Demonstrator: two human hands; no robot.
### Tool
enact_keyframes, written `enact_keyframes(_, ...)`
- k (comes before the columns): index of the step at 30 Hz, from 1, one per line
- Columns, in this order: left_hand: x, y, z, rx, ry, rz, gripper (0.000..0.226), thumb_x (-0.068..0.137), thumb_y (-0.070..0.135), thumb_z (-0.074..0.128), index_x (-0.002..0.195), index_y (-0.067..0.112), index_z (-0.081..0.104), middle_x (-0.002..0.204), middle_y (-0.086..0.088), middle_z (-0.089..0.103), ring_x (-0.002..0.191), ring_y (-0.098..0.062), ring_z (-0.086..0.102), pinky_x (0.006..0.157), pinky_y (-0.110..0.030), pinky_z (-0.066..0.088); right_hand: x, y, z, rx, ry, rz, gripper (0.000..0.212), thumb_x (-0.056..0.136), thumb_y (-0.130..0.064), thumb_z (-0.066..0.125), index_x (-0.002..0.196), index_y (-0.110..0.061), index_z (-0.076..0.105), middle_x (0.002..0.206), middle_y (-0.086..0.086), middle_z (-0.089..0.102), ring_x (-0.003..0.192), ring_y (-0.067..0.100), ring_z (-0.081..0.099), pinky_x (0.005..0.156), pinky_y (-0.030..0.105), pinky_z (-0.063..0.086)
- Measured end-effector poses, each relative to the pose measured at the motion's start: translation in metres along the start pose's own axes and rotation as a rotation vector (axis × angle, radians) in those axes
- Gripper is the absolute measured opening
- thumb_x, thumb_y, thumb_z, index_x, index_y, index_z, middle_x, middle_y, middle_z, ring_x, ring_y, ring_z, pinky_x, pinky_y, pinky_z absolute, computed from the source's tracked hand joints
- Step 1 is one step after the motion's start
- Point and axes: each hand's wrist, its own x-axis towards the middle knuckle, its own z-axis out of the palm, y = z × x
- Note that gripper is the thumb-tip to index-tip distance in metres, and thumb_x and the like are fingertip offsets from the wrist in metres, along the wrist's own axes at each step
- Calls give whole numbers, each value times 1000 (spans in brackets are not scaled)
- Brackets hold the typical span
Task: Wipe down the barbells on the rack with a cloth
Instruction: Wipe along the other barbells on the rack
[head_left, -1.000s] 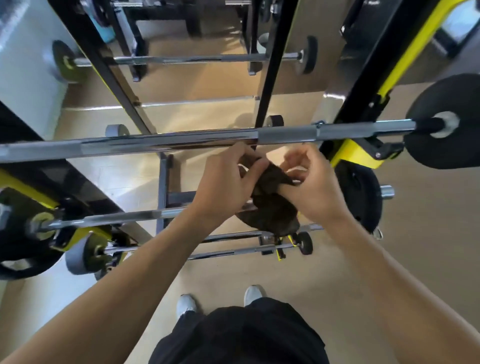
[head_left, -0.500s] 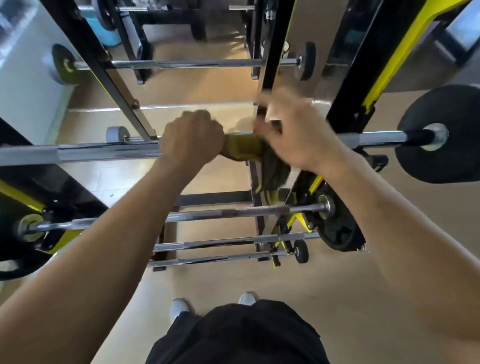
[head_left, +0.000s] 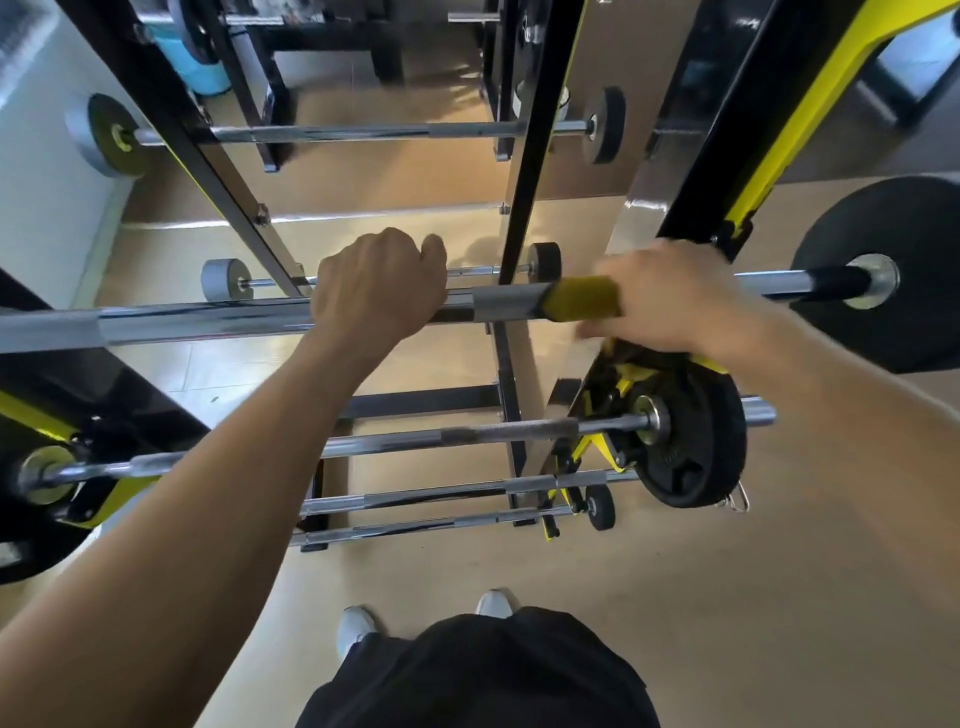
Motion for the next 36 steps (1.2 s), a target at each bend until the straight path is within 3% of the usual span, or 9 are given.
enact_keyframes(4,-1,5,3,64,14,-15,39,95,32,33,68,9,49,67,-6,51,61,-26,48,68,-37,34,-3,13,-1,-98,-6,37,32,84,-57,65,93,-28,54,80,-5,56,74,18,53,69,31,45)
enact_keyframes(7,0,8,4,88,1,-37,32,92,29,35,70,11,50,68,-6,51,61,-25,47,66,-37,32,12,-17,-2,16,-37,31,23,81,-43,73,91,-30,57,78,-6,56,80,17,59,71,30,46)
enact_keyframes(10,2,8,6,101,-1,-40,29,89,29,38,72,11,51,70,-7,53,63,-28,51,65,-37,35,28,-54,3,73,50,-39,25,81,-33,74,101,-25,61,86,-3,59,86,18,60,82,35,51)
enact_keyframes(15,-2,10,2,118,1,-63,31,92,29,38,72,10,51,68,-7,51,58,-22,45,65,-37,35,34,-89,8,46,269,-198,28,92,-36,62,116,-21,62,95,0,65,85,18,62,82,35,49)
enact_keyframes(19,-4,8,0,141,-5,-73,34,92,31,36,74,9,54,67,-4,46,68,-28,49,69,-37,34,15,-32,9,-1,143,-157,35,89,-51,63,111,-24,56,90,-3,61,77,15,50,71,31,39)
enact_keyframes(23,-5,11,1,133,13,-115,32,90,29,38,73,8,54,67,-5,48,65,-27,47,70,-37,30,-5,17,4,-85,53,-27,38,87,-52,65,110,-23,53,87,0,57,76,19,51,68,32,41)
enact_keyframes(29,-4,16,4,147,58,-140,26,88,24,37,68,11,48,67,-5,47,70,-30,51,71,-40,28,18,-40,2,52,96,-96,22,87,-23,68,107,-20,60,91,1,59,87,19,60,80,35,51)
enact_keyframes(33,-4,12,6,118,89,-125,30,89,25,36,67,9,48,65,-7,48,57,-24,44,67,-38,36,34,-79,6,88,207,-235,30,89,-34,66,115,-20,60,98,2,65,88,19,62,78,33,47)
enact_keyframes(36,-3,7,5,106,92,-116,31,88,27,36,67,9,51,67,-8,51,59,-27,47,66,-38,38,24,-57,7,66,192,-291,36,91,-44,62,118,-21,55,98,-2,63,83,17,58,74,32,41)
